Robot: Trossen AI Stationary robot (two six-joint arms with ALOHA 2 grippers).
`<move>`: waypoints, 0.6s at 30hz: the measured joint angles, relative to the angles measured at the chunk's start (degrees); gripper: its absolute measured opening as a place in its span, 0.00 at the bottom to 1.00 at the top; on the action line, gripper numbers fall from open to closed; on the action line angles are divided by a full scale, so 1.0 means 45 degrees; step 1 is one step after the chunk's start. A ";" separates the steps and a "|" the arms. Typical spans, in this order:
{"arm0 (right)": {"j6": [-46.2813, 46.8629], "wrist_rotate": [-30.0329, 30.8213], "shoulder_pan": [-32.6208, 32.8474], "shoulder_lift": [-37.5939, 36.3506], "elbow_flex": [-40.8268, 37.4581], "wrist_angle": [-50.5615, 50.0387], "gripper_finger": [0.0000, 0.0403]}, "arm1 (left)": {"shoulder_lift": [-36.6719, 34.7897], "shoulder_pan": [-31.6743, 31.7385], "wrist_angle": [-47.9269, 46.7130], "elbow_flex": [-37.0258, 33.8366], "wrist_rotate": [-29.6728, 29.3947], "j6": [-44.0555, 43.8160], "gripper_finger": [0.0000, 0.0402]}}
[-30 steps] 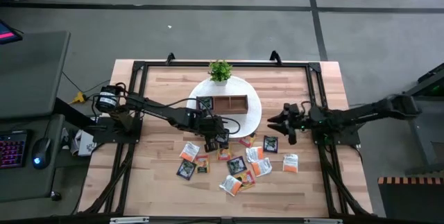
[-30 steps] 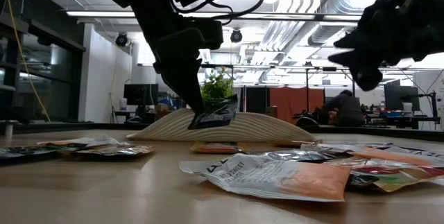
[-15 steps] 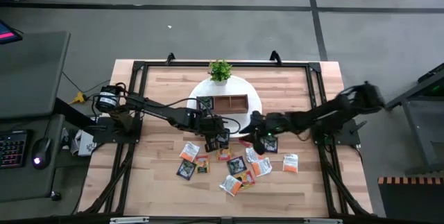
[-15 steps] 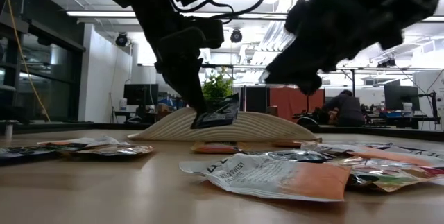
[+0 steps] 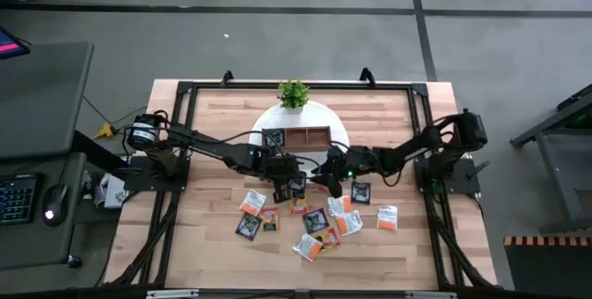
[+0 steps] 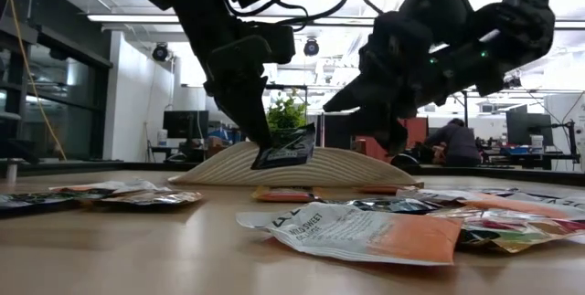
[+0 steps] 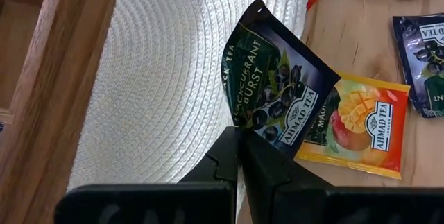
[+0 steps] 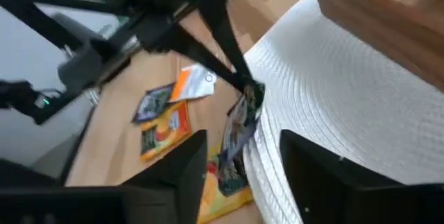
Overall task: Pick & Place Tea
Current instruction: Put the black tea bag into the left section of the wooden organizer
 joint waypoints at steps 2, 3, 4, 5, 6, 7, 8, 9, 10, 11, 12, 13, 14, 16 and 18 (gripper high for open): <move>0.0193 -0.0038 -0.0220 0.0067 0.0000 0.0081 0.52 | 0.0000 0.0000 0.0004 0.0000 0.0000 0.0000 0.01; 0.0193 0.0010 -0.0299 0.0079 0.0000 0.0118 0.56 | 0.0000 0.0000 0.0004 0.0000 0.0000 0.0000 0.01; 0.0188 0.0017 -0.0357 0.0084 0.0000 0.0199 0.60 | 0.0000 0.0000 0.0009 0.0000 0.0000 0.0000 0.01; 0.0195 -0.0013 -0.0397 0.0084 0.0000 0.0363 0.63 | 0.0000 0.0000 0.0023 0.0000 0.0000 0.0000 0.01; 0.0263 -0.0036 -0.0432 0.0083 0.0000 0.0491 0.66 | 0.0000 0.0000 0.0033 0.0000 0.0000 0.0000 0.01; 0.0388 -0.0016 -0.0430 0.0080 0.0000 0.0532 0.69 | 0.0000 0.0000 0.0033 0.0000 0.0000 0.0000 0.01; 0.0458 0.0029 -0.0417 0.0079 0.0000 0.0515 0.70 | 0.0000 0.0000 0.0037 0.0000 -0.0012 0.0000 0.01; 0.0475 0.0104 -0.0390 0.0081 0.0000 0.0486 0.71 | 0.0000 0.0000 0.0038 0.0000 -0.0088 0.0000 0.01; 0.0467 0.0233 -0.0358 0.0080 0.0000 0.0470 0.72 | 0.0000 -0.0005 0.0038 0.0000 -0.0258 0.0000 0.01; 0.0431 0.0337 -0.0329 0.0080 0.0000 0.0485 0.72 | 0.0000 -0.0005 0.0043 0.0000 -0.0400 0.0000 0.01; 0.0428 0.0394 -0.0316 0.0082 0.0000 0.0510 0.72 | 0.0000 -0.0005 0.0044 0.0000 -0.0591 0.0000 0.01; 0.0441 0.0442 -0.0313 0.0079 0.0000 0.0518 0.72 | 0.0000 0.0000 0.0057 0.0000 -0.0682 0.0000 0.01; 0.0471 0.0496 -0.0310 0.0079 0.0000 0.0518 0.71 | 0.0000 0.0000 0.0075 0.0000 -0.0752 0.0001 0.01; 0.0475 0.0542 -0.0349 0.0079 0.0000 0.0518 0.71 | 0.0000 -0.0005 0.0116 0.0000 -0.0896 0.0005 0.01; 0.0499 0.0599 -0.0354 0.0081 0.0000 0.0516 0.70 | 0.0000 -0.0005 0.0158 0.0000 -0.0950 0.0005 0.01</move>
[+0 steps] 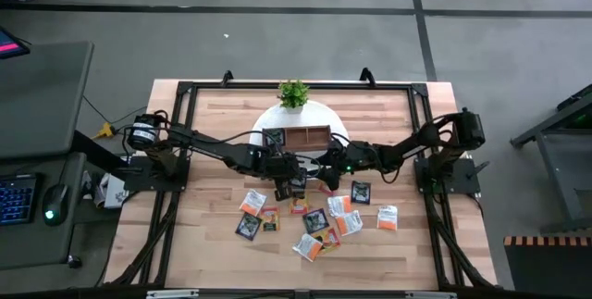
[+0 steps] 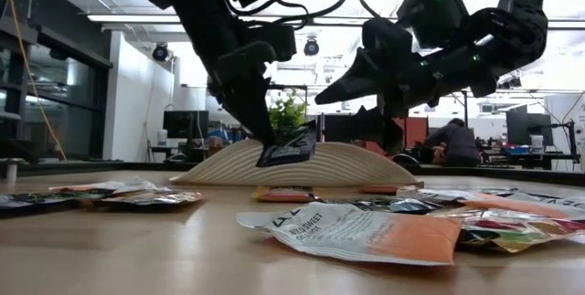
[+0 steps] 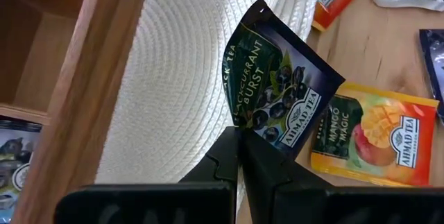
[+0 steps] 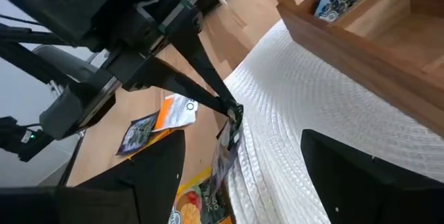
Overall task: Pick & Place Tea
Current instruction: Put the black tea bag into the left section of the wooden organizer
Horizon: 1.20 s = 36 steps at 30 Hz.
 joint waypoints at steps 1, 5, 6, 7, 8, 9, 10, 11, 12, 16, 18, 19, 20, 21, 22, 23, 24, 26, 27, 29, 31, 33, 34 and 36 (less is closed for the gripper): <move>0.0010 -0.0016 0.0005 -0.0002 0.0000 0.0002 0.70 | 0.0000 0.0005 0.0054 0.0000 -0.0001 0.0000 0.01; 0.0025 0.0061 0.0003 0.0097 0.0107 -0.0026 0.70 | 0.0000 0.0001 0.0369 0.0000 0.0003 0.0000 0.01; 0.0028 0.0024 -0.0006 0.0216 0.0249 -0.0013 0.70 | 0.0000 0.0005 0.0393 0.0005 0.0002 0.0000 0.01; 0.0017 0.0012 -0.0010 0.0379 0.0398 -0.0013 0.70 | 0.0000 0.0005 0.0394 0.0005 -0.0002 0.0000 0.01; -0.0012 -0.0027 -0.0005 0.0605 0.0568 -0.0013 0.70 | 0.0000 0.0005 0.0383 0.0005 -0.0002 0.0000 0.01; -0.0038 -0.0048 -0.0005 0.0827 0.0781 -0.0017 0.70 | 0.0000 0.0005 0.0363 0.0009 -0.0002 0.0000 0.01; -0.0034 -0.0081 -0.0007 0.1027 0.0958 -0.0038 0.70 | 0.0000 0.0000 0.0330 0.0010 0.0003 0.0000 0.01; -0.0020 -0.0115 -0.0028 0.1236 0.1145 -0.0089 0.70 | 0.0000 0.0000 0.0301 0.0010 0.0003 0.0000 0.01; -0.0023 -0.0235 -0.0039 0.1413 0.1339 -0.0095 0.70 | 0.0000 0.0005 0.0290 0.0010 0.0003 0.0000 0.01; -0.0019 -0.0634 -0.0029 0.1867 0.1831 -0.0348 0.70 | 0.0000 0.0005 0.0219 0.0010 0.0003 0.0000 0.01; -0.0021 -0.0518 -0.0019 0.1936 0.1918 -0.0506 0.70 | 0.0000 0.0005 0.0210 0.0010 0.0003 -0.0005 0.01; -0.0019 -0.0610 -0.0019 0.1946 0.1900 -0.0649 0.70 | 0.0000 0.0005 0.0206 0.0010 0.0003 0.0000 0.01; -0.0019 -0.0607 -0.0015 0.1946 0.1889 -0.0730 0.69 | 0.0000 0.0005 0.0206 0.0010 0.0003 0.0000 0.01; -0.0019 -0.0607 -0.0010 0.1946 0.1898 -0.0753 0.68 | 0.0000 0.0005 0.0201 0.0010 0.0009 0.0000 0.01; -0.0015 -0.0606 -0.0010 0.1941 0.1908 -0.0835 0.66 | 0.0000 0.0005 0.0206 0.0010 0.0040 0.0000 0.01; -0.0014 -0.0608 -0.0010 0.1941 0.1905 -0.0941 0.63 | 0.0000 0.0005 0.0206 0.0010 0.0052 0.0000 0.01; -0.0014 -0.0602 -0.0015 0.1941 0.1904 -0.0997 0.61 | 0.0000 0.0005 0.0206 0.0010 0.0055 0.0000 0.01; -0.0023 -0.0604 -0.0015 0.1941 0.1904 -0.0972 0.55 | 0.0000 0.0003 0.0195 0.0010 0.0073 0.0000 0.01; -0.0043 -0.0634 -0.0019 0.1941 0.1904 -0.0860 0.51 | 0.0000 0.0000 0.0190 0.0010 0.0079 0.0000 0.01; -0.0072 -0.0758 -0.0063 0.1931 0.1904 -0.0741 0.45 | 0.0000 0.0000 0.0176 0.0010 0.0086 0.0000 0.01; -0.0063 -0.0939 -0.0133 0.1931 0.1904 -0.0756 0.38 | 0.0000 0.0000 0.0172 0.0010 0.0099 0.0000 0.01; -0.0063 -0.1172 -0.0208 0.1931 0.1904 -0.0756 0.31 | 0.0002 0.0000 0.0167 0.0010 0.0110 0.0024 0.01; -0.0063 -0.1265 -0.0256 0.1931 0.1904 -0.0756 0.28 | 0.0000 0.0000 0.0165 0.0010 0.0110 0.0067 0.01; -0.0063 -0.1419 -0.0308 0.1931 0.1904 -0.0756 0.21 | 0.0000 0.0000 0.0150 0.0010 0.0115 0.0118 0.01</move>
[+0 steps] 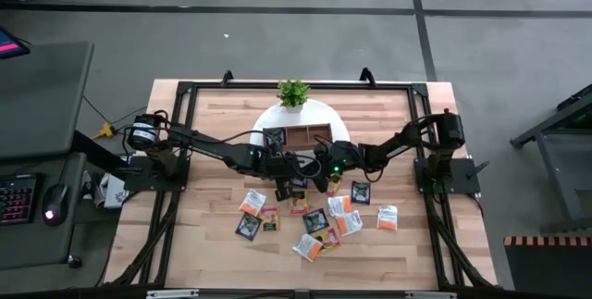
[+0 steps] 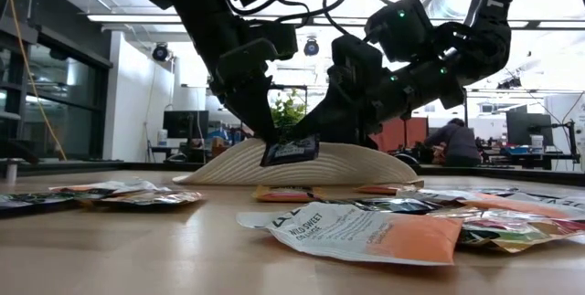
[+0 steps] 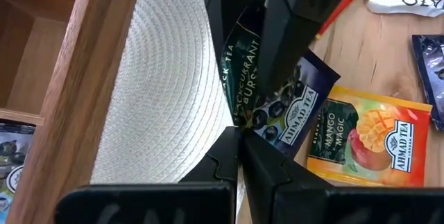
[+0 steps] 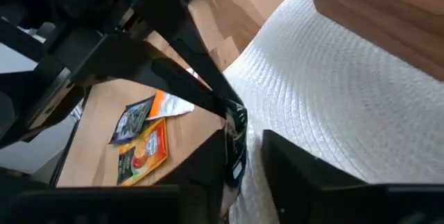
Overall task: Pick & Place Tea
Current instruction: Put the black tea bag into the left section of the wooden organizer
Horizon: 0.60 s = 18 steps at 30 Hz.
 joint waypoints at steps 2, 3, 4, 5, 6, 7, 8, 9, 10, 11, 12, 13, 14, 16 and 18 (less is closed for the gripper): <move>0.0043 -0.0231 -0.0063 0.0000 0.0000 0.0000 0.14 | 0.0000 -0.0005 -0.0032 0.0000 0.0034 0.0013 0.01; 0.0058 -0.0287 -0.0106 0.0000 0.0000 0.0000 0.10 | 0.0000 -0.0005 -0.0054 0.0000 0.0029 0.0013 0.01; 0.0066 -0.0333 -0.0114 0.0000 0.0000 0.0010 0.06 | 0.0000 -0.0001 -0.0073 0.0000 0.0029 0.0017 0.01; 0.0039 -0.0348 -0.0113 -0.0007 0.0000 0.0026 0.03 | 0.0000 0.0000 -0.0108 0.0000 0.0027 0.0018 0.01; -0.0010 -0.0320 -0.0109 -0.0015 0.0000 0.0035 0.02 | 0.0000 0.0005 -0.0126 0.0000 0.0084 0.0027 0.01; 0.0000 -0.0251 -0.0109 -0.0019 0.0000 0.0039 0.02 | 0.0003 0.0005 -0.0145 0.0000 0.0149 0.0079 0.01; 0.0000 -0.0237 -0.0109 -0.0019 0.0000 0.0039 0.02 | 0.0000 0.0005 -0.0148 0.0000 0.0205 0.0162 0.01; -0.0012 -0.0237 -0.0109 -0.0019 0.0000 0.0034 0.01 | 0.0000 0.0000 -0.0153 0.0000 0.0245 0.0241 0.01; -0.0052 -0.0242 -0.0106 -0.0019 0.0000 0.0034 0.01 | 0.0000 0.0000 -0.0153 0.0000 0.0272 0.0292 0.01; -0.0100 -0.0234 -0.0104 -0.0019 0.0000 0.0034 0.01 | 0.0000 0.0000 -0.0157 0.0000 0.0276 0.0314 0.01; -0.0109 -0.0232 -0.0104 -0.0019 0.0000 0.0034 0.01 | 0.0000 0.0000 -0.0161 0.0000 0.0281 0.0314 0.01; -0.0105 -0.0243 -0.0104 -0.0019 0.0000 0.0033 0.01 | 0.0003 0.0000 -0.0162 0.0000 0.0286 0.0318 0.01; -0.0105 -0.0256 -0.0104 -0.0019 0.0000 0.0029 0.01 | 0.0000 0.0000 -0.0162 0.0000 0.0289 0.0322 0.01; -0.0112 -0.0272 -0.0104 -0.0019 0.0000 0.0024 0.00 | 0.0000 0.0000 -0.0159 0.0000 0.0338 0.0394 0.03; -0.0117 -0.0295 -0.0100 -0.0019 0.0000 0.0012 0.00 | 0.0001 0.0005 -0.0166 0.0000 0.0514 0.0594 0.07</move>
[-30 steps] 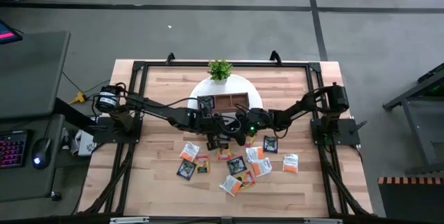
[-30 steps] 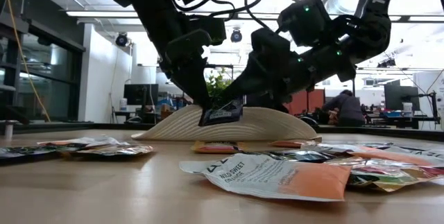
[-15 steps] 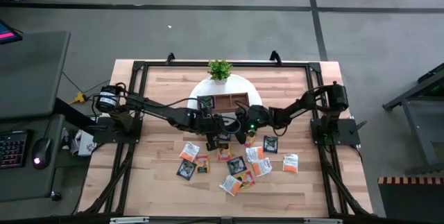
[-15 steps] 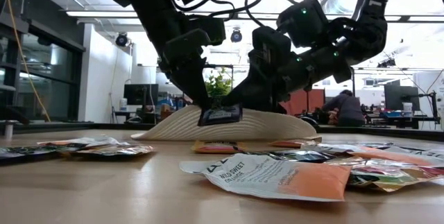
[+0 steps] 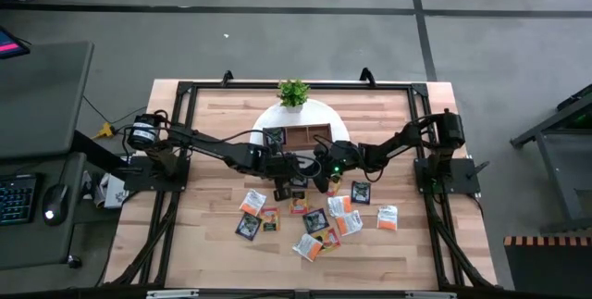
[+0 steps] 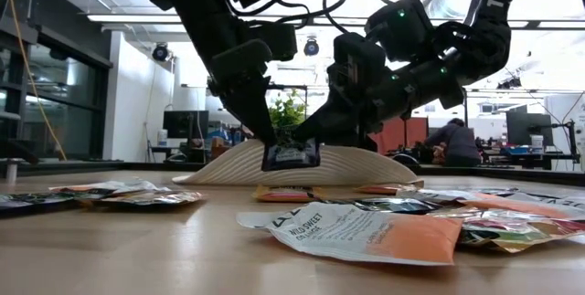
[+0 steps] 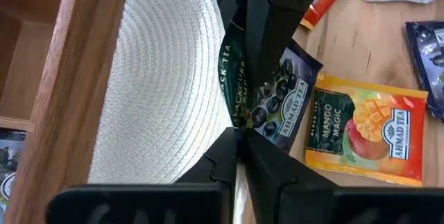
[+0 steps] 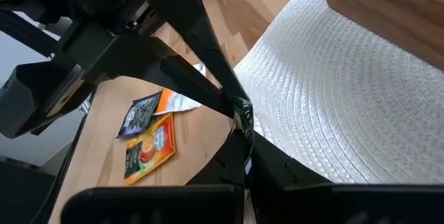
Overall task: Pick & Place Tea
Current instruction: Put the black tea bag into the left section of the wooden organizer
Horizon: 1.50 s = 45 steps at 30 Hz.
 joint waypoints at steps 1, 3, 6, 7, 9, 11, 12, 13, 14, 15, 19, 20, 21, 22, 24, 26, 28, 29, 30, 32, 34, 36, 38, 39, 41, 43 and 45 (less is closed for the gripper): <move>0.0000 -0.0009 0.0000 0.0000 0.0000 -0.0016 0.00 | -0.0001 0.0000 -0.0037 0.0000 0.0045 0.0051 0.10; -0.0013 -0.0005 -0.0005 0.0000 0.0000 -0.0017 0.00 | 0.0004 0.0000 -0.0102 0.0000 0.0205 0.0055 0.18; -0.0034 -0.0027 -0.0004 -0.0005 0.0000 -0.0017 0.00 | 0.0002 -0.0005 -0.0098 0.0000 0.0404 0.0055 0.33; -0.0034 -0.0022 -0.0005 -0.0005 0.0000 -0.0017 0.00 | 0.0004 -0.0005 -0.0114 0.0000 0.0394 0.0055 0.38; -0.0034 -0.0008 -0.0005 -0.0005 0.0000 -0.0017 0.00 | 0.0004 -0.0005 -0.0188 0.0000 0.0243 0.0060 0.47; -0.0034 -0.0005 -0.0005 -0.0005 0.0000 -0.0017 0.00 | 0.0004 -0.0005 -0.0275 0.0000 -0.0234 0.0055 0.55; -0.0034 -0.0005 -0.0005 -0.0005 0.0000 -0.0017 0.00 | 0.0000 -0.0005 -0.0351 0.0000 -0.0466 0.0043 0.59; -0.0034 -0.0002 -0.0005 -0.0005 0.0000 -0.0017 0.00 | -0.0064 -0.0005 -0.0519 0.0000 -0.0634 -0.0003 0.62; -0.0023 -0.0003 -0.0005 -0.0005 0.0000 -0.0017 0.00 | -0.0198 -0.0005 -0.0821 -0.0012 -0.0704 -0.0010 0.65; 0.0044 0.0000 -0.0005 -0.0005 0.0000 -0.0017 0.00 | -0.0335 -0.0005 -0.1012 -0.0015 -0.0714 -0.0030 0.67; 0.0068 -0.0019 0.0000 -0.0005 0.0000 0.0059 0.00 | -0.0791 -0.0005 -0.1831 -0.0024 -0.0840 -0.0297 0.72; 0.0096 -0.0033 0.0000 -0.0005 0.0000 0.0079 0.00 | -0.0911 -0.0005 -0.2012 -0.0024 -0.0849 -0.0387 0.73; 0.0110 -0.0037 0.0005 -0.0005 0.0000 0.0092 0.00 | -0.1005 -0.0005 -0.2046 0.0002 -0.0854 -0.0467 0.73; 0.0112 -0.0034 0.0000 -0.0005 0.0000 0.0121 0.00 | -0.1115 -0.0005 -0.2249 0.0015 -0.0854 -0.0547 0.73; 0.0112 -0.0034 0.0000 -0.0005 0.0000 0.0196 0.00 | -0.1384 -0.0005 -0.3123 -0.0022 -0.0873 -0.0765 0.73; 0.0112 -0.0063 0.0000 -0.0009 0.0000 0.0265 0.00 | -0.1520 -0.0005 -0.3251 0.0005 -0.0869 -0.0996 0.73; 0.0151 -0.0166 0.0000 -0.0005 0.0000 0.0509 0.00 | -0.1673 -0.0010 -0.3656 -0.0010 -0.0878 -0.1052 0.73; 0.0155 -0.0175 0.0000 -0.0010 0.0000 0.0699 0.00 | -0.1713 -0.0010 -0.3658 -0.0015 -0.0874 -0.1052 0.73; 0.0155 -0.0180 0.0000 -0.0061 0.0000 0.0863 0.00 | -0.1715 -0.0010 -0.3523 0.0002 -0.0879 -0.1061 0.73; 0.0095 -0.0148 0.0000 -0.0212 0.0000 0.0949 0.00 | -0.1710 -0.0010 -0.3570 -0.0003 -0.0873 -0.1089 0.73; -0.0139 -0.0109 0.0000 -0.0436 0.0000 0.0923 0.00 | -0.1710 -0.0010 -0.3451 -0.0005 -0.0851 -0.1091 0.73; -0.0470 0.0037 0.0000 -0.0705 0.0005 0.0854 0.00 | -0.1710 -0.0010 -0.3422 -0.0005 -0.0706 -0.1094 0.73; -0.0808 0.0158 -0.0032 -0.1047 0.0005 0.0512 0.00 | -0.1710 -0.0010 -0.3430 -0.0005 -0.0608 -0.1086 0.73; -0.0985 0.0194 -0.0062 -0.1233 0.0005 0.0247 0.00 | -0.1710 -0.0010 -0.3425 -0.0005 -0.0602 -0.1086 0.73; -0.1303 0.0273 -0.0156 -0.1600 0.0005 -0.0332 0.00 | -0.1710 -0.0010 -0.3418 -0.0005 -0.0588 -0.1079 0.73; -0.1623 0.0298 -0.0222 -0.1945 0.0010 -0.0800 0.00 | -0.1710 -0.0005 -0.3181 -0.0005 -0.0508 -0.0994 0.73; -0.1954 0.0303 -0.0269 -0.2300 0.0010 -0.1312 0.00 | -0.1803 -0.0005 -0.2835 -0.0008 -0.0393 -0.0851 0.73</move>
